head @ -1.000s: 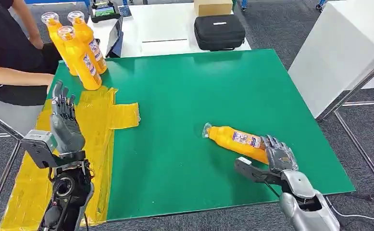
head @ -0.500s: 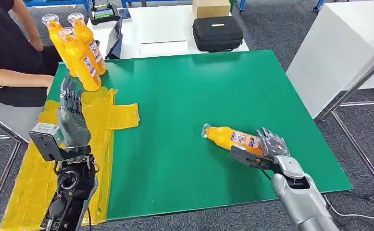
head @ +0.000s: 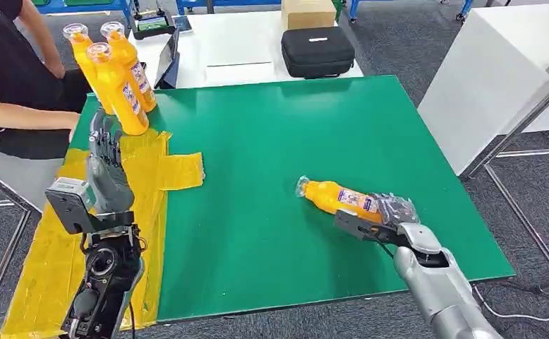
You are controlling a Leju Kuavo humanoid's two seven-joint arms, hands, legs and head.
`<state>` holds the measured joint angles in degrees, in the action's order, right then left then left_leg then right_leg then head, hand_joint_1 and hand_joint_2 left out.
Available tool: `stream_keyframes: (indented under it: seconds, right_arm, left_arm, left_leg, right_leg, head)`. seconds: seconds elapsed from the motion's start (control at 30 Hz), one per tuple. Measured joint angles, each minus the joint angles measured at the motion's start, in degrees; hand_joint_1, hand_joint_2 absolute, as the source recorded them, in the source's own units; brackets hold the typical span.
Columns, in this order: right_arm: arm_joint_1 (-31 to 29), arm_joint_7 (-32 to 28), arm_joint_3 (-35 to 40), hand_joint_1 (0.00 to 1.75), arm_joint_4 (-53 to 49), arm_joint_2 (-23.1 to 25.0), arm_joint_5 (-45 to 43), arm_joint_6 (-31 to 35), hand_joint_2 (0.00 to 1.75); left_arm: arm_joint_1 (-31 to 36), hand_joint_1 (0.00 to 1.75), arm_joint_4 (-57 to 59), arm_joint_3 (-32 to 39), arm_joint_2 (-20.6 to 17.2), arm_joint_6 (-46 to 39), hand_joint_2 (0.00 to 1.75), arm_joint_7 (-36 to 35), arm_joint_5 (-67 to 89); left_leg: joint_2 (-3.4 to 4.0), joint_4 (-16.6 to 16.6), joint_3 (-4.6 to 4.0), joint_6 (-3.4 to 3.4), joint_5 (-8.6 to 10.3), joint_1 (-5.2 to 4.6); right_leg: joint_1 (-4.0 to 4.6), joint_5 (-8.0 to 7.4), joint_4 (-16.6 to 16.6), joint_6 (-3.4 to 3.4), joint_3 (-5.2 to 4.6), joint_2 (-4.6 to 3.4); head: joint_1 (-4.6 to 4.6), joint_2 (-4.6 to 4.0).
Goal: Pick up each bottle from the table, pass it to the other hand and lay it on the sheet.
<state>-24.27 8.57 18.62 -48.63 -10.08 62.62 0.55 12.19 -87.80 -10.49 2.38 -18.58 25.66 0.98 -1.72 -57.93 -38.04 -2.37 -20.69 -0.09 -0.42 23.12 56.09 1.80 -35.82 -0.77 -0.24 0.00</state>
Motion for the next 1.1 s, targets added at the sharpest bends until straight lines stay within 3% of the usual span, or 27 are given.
stream_keyframes:
  seconds: [0.27, 0.3, 0.43, 0.7, 0.87, 1.1]
  right_arm:
    - [-0.8, -0.2, 0.0, 1.75, 1.8, 0.2, -0.7, 0.3, 1.75]
    - [-0.8, -0.2, 0.0, 1.75, 1.8, 0.2, -0.9, 0.5, 1.75]
    - [-0.2, -2.8, -0.4, 1.75, 1.3, 0.2, -4.3, 3.1, 1.75]
    - [6.8, -19.3, -5.3, 1.75, -13.2, 1.7, -29.9, 8.2, 1.75]
    - [7.1, -20.9, -6.7, 1.75, -22.2, 3.1, -36.6, 9.7, 1.75]
    - [6.2, -22.5, -6.9, 1.75, -25.8, 6.5, -42.7, 10.1, 1.75]
  left_arm:
    - [0.5, 0.00, 1.2, 0.0, 0.0, 0.5, 0.00, -2.2, -1.6]
    - [0.6, 0.00, 1.3, 0.0, 0.0, 0.6, 1.75, -2.4, -1.8]
    - [1.0, 0.00, 1.9, 0.0, 0.0, 2.0, 1.75, -4.7, -4.8]
    - [0.4, 0.00, 6.6, 2.0, -0.1, 12.9, 1.75, -10.3, -20.4]
    - [0.1, 0.00, 10.1, 2.5, 0.1, 16.3, 1.75, -11.0, -24.5]
    - [0.0, 0.00, 12.0, 2.1, 1.1, 17.8, 1.75, -11.1, -26.9]
  left_leg:
    - [0.07, 0.0, 0.11, 0.02, 0.02, 0.01]
    - [0.07, 0.0, 0.15, 0.02, 0.01, 0.01]
    - [0.05, 0.0, 0.17, 0.01, -0.01, 0.00]
    - [-0.22, 0.0, -0.63, -0.07, 0.36, 0.00]
    - [-0.19, 0.0, -0.85, -0.06, 0.35, 0.04]
    - [-0.21, 0.0, -1.04, -0.05, 0.33, 0.02]
  right_leg:
    - [0.02, 0.00, 0.0, 0.00, 0.23, -0.02]
    - [0.02, 0.00, 0.0, 0.00, 0.24, -0.01]
    - [0.01, 0.00, 0.0, -0.02, 0.69, -0.01]
    - [0.01, -0.26, 0.1, 0.11, 0.02, 0.09]
    - [0.00, -0.24, 0.1, 0.11, -0.20, 0.11]
    - [-0.01, -0.22, 0.1, 0.13, -0.33, 0.11]
  head:
    - [0.02, 0.00]
    - [0.00, 0.00]
    - [0.00, 0.00]
    - [0.02, 0.00]
    - [-0.04, 0.00]
    - [0.00, 0.00]
